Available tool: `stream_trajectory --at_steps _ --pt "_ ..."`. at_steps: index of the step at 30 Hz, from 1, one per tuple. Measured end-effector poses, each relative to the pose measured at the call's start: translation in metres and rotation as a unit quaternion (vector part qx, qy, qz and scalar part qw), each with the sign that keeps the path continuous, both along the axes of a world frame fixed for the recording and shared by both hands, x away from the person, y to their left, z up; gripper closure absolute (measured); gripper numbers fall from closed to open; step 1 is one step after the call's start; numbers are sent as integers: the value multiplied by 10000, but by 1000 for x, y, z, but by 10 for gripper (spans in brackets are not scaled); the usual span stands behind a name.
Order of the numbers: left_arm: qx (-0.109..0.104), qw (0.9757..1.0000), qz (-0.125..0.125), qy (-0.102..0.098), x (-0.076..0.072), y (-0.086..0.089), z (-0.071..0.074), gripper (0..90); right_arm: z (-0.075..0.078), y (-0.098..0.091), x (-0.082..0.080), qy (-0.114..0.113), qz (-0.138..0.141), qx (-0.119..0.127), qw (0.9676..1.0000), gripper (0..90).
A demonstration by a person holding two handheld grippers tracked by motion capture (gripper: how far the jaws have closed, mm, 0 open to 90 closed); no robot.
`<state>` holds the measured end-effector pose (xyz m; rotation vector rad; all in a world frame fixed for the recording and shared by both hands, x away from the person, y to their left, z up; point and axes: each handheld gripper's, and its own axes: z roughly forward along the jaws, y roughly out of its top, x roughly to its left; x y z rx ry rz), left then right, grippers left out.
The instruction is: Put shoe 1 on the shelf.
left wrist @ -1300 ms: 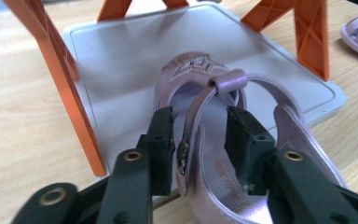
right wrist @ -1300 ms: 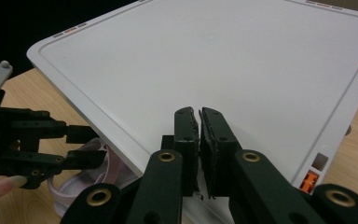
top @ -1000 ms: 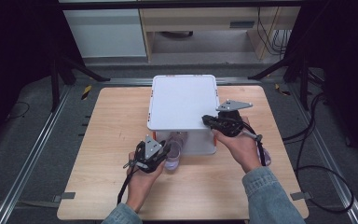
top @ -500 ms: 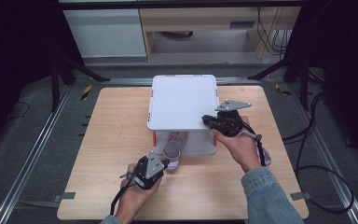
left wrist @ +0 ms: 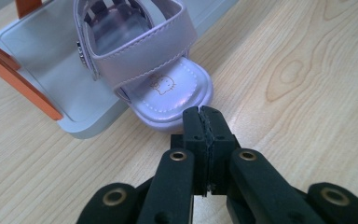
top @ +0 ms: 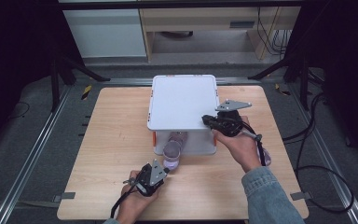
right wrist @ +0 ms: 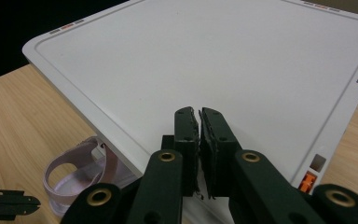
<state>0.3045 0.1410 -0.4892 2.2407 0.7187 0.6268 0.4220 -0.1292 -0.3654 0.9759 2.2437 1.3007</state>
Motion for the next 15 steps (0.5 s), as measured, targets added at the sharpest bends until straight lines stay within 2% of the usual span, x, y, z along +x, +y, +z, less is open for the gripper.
stream_trajectory --at_steps 4,6,8,10,12,15 --pt "36 10000 3 11 6 -4 -3 891 0 0 0 -4 12 -1 10000 853" --pt "13 10000 -2 21 6 -4 -4 892 0 0 0 -8 14 -4 10000 853" --pt "105 9999 -61 -2 6 -7 -6 892 0 0 0 9 18 9 10000 853" --pt "96 9999 -61 -2 6 -8 -6 893 0 0 0 8 18 9 10000 853" --pt "80 9999 -46 -109 8 -11 -5 893 0 0 0 -12 23 7 10000 853" --pt "103 9998 20 -148 11 -11 -4 893 0 -1 0 -8 21 19 10000 853"
